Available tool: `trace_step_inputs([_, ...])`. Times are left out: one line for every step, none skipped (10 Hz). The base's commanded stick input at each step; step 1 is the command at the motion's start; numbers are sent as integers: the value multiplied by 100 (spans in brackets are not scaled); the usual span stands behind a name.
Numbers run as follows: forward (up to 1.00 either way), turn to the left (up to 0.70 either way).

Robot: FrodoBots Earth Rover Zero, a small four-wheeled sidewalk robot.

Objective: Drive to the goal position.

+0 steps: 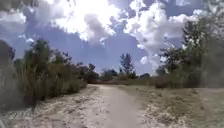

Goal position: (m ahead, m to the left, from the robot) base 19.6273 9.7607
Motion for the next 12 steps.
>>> trace_step_inputs([70, 0])
trace_step_inputs([70, 0])
trace_step_inputs([70, 0])
trace_step_inputs([70, 0])
trace_step_inputs([70, 0])
trace_step_inputs([70, 0])
trace_step_inputs([70, 0])
trace_step_inputs([70, 0])
trace_step_inputs([70, 0])
trace_step_inputs([70, 0])
trace_step_inputs([70, 0])
trace_step_inputs([70, 0])
